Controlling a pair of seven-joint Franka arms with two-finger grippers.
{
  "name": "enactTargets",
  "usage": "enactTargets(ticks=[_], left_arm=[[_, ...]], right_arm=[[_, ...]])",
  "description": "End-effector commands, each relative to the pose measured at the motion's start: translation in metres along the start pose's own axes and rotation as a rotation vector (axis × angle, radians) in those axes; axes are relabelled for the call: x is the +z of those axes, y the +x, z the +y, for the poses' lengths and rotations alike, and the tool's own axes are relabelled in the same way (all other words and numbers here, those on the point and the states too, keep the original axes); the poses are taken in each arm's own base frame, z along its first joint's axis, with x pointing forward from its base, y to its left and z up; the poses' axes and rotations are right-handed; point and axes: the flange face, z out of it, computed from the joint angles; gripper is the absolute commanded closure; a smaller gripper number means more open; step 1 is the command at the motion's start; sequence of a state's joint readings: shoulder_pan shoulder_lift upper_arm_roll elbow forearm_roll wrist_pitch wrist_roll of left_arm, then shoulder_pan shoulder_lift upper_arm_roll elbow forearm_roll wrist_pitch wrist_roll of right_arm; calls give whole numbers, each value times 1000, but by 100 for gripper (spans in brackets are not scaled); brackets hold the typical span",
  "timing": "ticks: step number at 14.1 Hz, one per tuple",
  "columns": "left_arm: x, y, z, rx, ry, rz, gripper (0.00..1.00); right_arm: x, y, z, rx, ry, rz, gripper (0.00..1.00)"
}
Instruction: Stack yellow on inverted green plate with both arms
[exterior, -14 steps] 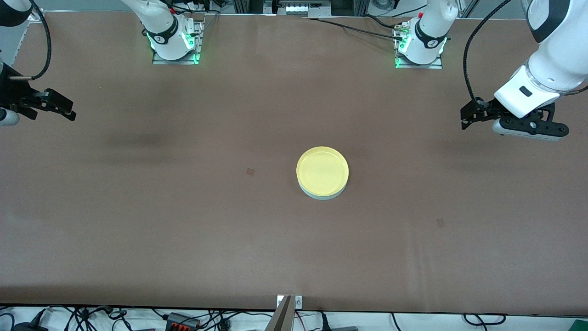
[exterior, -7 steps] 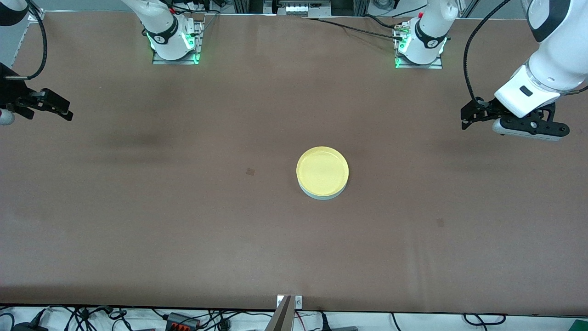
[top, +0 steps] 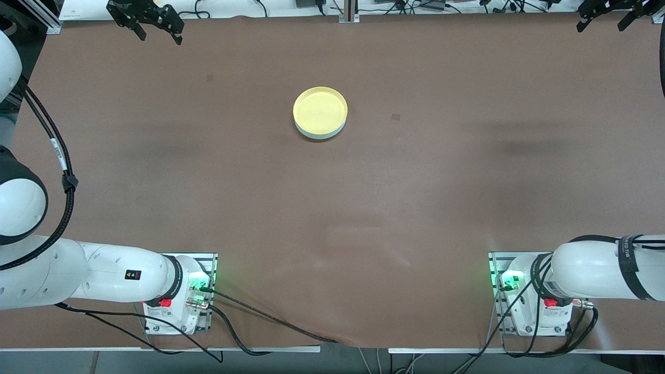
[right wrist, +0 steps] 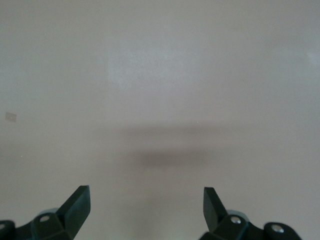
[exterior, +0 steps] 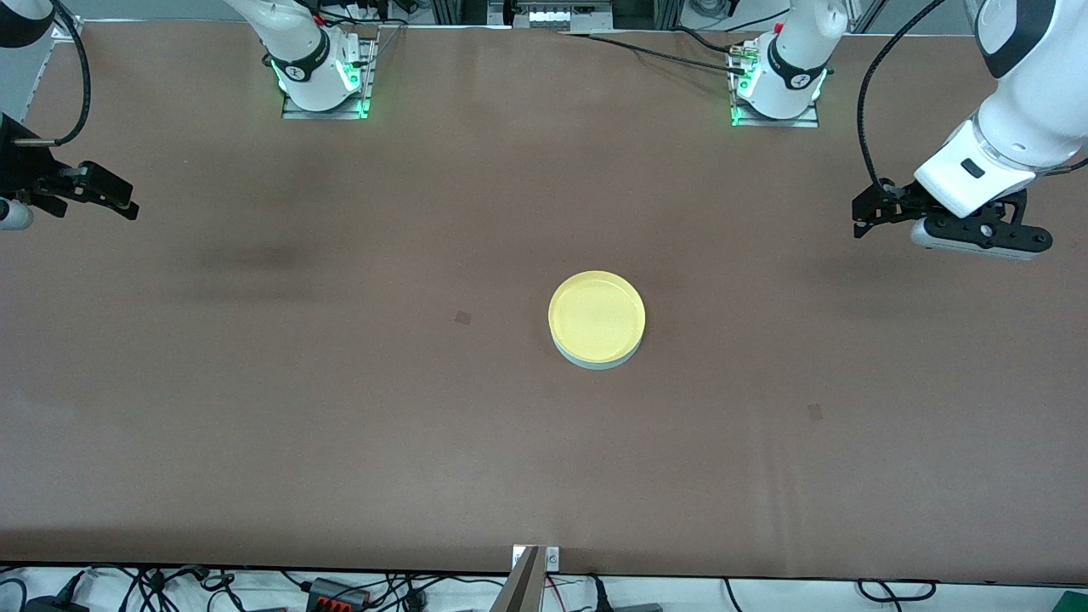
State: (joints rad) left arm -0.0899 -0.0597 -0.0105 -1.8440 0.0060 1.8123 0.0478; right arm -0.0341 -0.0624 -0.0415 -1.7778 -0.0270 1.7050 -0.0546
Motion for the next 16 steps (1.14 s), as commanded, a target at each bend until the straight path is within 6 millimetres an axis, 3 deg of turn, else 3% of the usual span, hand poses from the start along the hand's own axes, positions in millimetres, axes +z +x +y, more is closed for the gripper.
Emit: enactTargets(ticks=[1,8,13,16], left_arm=[[-9,-2,1,11,18,-3,0],[-12,-1,1,10,18,2,0],[-12,0,1,12,18,2,0],[-12,1,0,10,18,2,0]], right_arm=[[-5,-7,-1,25,1,-2,0],[-3,-9,-5,-19,-9,-14,0],[8,-30,-5,-11,-2,27,0],[2,-33,-5,-12,-4,41,0]])
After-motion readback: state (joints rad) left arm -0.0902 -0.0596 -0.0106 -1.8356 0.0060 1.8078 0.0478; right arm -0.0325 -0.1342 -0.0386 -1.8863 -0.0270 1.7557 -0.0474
